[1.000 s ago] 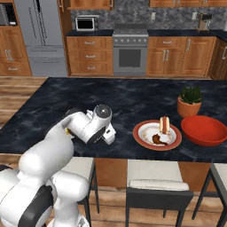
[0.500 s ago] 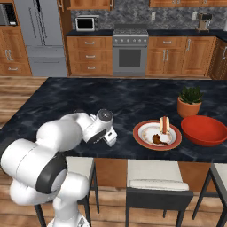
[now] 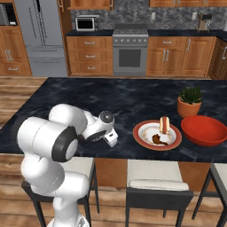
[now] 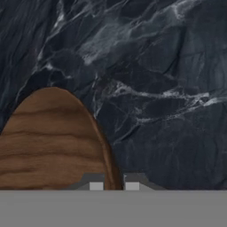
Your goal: Take the smaller bowl and place it next to the appetizer plate on the dining counter , and place the larger bowl next to the plate with cooked food.
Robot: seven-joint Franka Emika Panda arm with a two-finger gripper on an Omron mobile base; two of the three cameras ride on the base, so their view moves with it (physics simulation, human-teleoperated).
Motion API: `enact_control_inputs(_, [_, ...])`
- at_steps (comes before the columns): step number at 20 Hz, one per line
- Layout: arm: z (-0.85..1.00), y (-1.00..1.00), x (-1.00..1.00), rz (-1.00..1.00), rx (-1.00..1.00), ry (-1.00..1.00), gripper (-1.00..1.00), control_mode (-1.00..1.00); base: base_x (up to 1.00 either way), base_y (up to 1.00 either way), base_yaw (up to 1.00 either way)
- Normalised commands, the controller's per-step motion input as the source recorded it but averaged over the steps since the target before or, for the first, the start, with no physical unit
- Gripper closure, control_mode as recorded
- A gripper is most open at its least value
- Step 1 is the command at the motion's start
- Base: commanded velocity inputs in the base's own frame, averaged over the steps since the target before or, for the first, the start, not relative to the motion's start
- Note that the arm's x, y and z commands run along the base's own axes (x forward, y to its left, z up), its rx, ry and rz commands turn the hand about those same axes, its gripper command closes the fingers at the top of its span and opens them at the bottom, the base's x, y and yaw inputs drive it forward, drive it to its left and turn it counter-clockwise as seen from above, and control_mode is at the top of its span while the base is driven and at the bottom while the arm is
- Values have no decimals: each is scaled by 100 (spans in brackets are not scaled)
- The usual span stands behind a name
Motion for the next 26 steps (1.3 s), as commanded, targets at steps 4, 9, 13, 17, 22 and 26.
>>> enact_control_inputs(4, [-26,0,38,-2,0,0,100,-100,0,0,0])
enact_control_inputs(9, [-22,0,36,0,0,0,-100,-100,0,0,0])
enact_control_inputs(13, [15,-18,1,0,0,0,-100,-100,0,0,0])
enact_control_inputs(17, [94,-65,-26,0,0,0,-100,-100,0,0,0])
enact_control_inputs(22, [100,-41,-54,1,-12,-1,-100,-100,0,0,0])
enact_control_inputs(26, [100,-2,-84,12,-27,-11,-100,-100,0,0,0])
